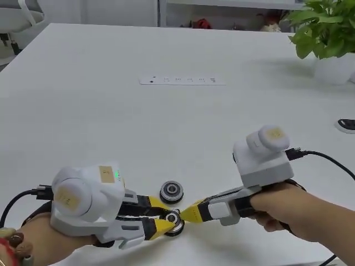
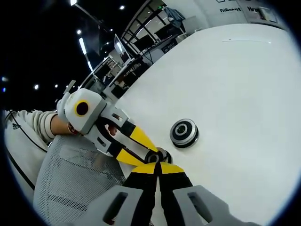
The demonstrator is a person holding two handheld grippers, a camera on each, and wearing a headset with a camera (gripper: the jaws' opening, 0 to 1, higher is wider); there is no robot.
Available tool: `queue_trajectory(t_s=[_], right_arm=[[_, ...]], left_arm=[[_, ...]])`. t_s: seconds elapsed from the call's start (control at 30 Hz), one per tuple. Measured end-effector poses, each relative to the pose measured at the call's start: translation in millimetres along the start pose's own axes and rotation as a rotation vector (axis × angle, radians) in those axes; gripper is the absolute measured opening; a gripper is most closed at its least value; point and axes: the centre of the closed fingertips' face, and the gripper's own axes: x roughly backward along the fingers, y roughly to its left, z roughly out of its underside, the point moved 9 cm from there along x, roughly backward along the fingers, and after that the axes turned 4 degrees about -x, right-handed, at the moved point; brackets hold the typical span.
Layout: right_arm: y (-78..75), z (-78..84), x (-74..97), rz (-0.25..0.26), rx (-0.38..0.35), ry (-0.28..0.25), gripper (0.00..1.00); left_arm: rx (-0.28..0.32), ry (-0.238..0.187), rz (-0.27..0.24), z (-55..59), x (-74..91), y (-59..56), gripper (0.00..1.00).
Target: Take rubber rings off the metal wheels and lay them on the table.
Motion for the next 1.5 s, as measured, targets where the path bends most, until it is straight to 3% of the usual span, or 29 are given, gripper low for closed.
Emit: queue_trajectory(t_s=[0.37, 0.43, 0.47, 0.67, 1.03, 1.17, 1.27, 1.4, 1.5], right_arm=[[4.0, -0.8, -0.5, -0.035, 0.009, -0.002, 0.00], [6.7, -7.2, 0.3, -0.049, 0.004, -0.058, 0.00], [7.7, -10.0, 2.9, -0.044, 0.003, -0.063, 0.00], [2.0, -3.9, 1.2, -0.001, 0.014, -0.023, 0.00], [1.4, -3.7, 0.9, 0.008, -0.001, -0.020, 0.00], [2.0, -4.4, 1.7, 0.004, -0.008, -0.024, 0.00], [2.3, -4.9, 2.2, 0.009, -0.003, -0.020, 0.00], [3.3, -7.1, 4.7, 0.011, 0.001, -0.034, 0.00], [3.0, -10.7, 8.3, 0.013, -0.007, -0.058, 0.00]], left_arm=[[0.001, -0.001, -0.003, 0.2, -0.2, -0.3, 0.13], [0.001, -0.001, -0.003, 0.2, -0.2, -0.4, 0.13], [0.002, -0.002, -0.003, 0.2, -0.3, -0.4, 0.13], [0.014, -0.008, -0.006, 0.4, -0.3, -0.5, 0.13], [0.036, 0.005, 0.011, -1.7, 0.3, -1.5, 0.17], [0.011, 0.022, 0.008, -3.7, 1.5, -0.7, 0.18], [0.015, 0.003, -0.002, -8.0, 5.7, 2.8, 0.18], [0.016, -0.048, -0.031, -19.6, 13.4, 6.4, 0.30], [0.009, -0.062, -0.040, -24.1, 17.8, 8.0, 0.34]])
